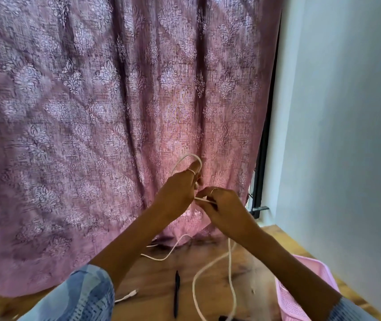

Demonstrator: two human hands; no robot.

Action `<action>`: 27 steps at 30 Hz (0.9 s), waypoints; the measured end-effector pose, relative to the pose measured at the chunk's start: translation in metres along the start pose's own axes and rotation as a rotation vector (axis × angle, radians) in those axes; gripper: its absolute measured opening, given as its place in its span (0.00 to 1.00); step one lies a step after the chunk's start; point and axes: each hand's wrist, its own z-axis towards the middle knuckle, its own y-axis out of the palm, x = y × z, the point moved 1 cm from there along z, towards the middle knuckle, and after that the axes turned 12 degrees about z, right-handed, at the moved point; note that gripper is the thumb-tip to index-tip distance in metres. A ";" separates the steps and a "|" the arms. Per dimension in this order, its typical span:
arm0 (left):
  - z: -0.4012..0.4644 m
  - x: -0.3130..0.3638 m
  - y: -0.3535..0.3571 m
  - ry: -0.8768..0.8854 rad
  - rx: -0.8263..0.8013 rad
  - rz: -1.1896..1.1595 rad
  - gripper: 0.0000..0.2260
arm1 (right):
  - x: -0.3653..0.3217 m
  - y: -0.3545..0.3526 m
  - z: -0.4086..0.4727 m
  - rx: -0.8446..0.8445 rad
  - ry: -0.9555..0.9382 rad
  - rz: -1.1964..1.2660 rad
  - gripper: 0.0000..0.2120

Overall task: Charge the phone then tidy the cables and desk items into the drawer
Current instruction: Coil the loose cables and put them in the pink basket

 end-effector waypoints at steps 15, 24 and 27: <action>-0.051 -0.009 -0.020 -0.099 -0.122 -0.537 0.18 | -0.032 -0.064 0.023 -0.076 0.078 0.081 0.04; -0.056 0.011 -0.017 -0.210 -0.317 -0.902 0.18 | -0.001 -0.043 0.026 0.005 0.124 0.208 0.06; -0.050 0.020 -0.017 -0.230 -0.314 -1.084 0.15 | 0.006 -0.031 0.017 -0.037 0.205 0.382 0.10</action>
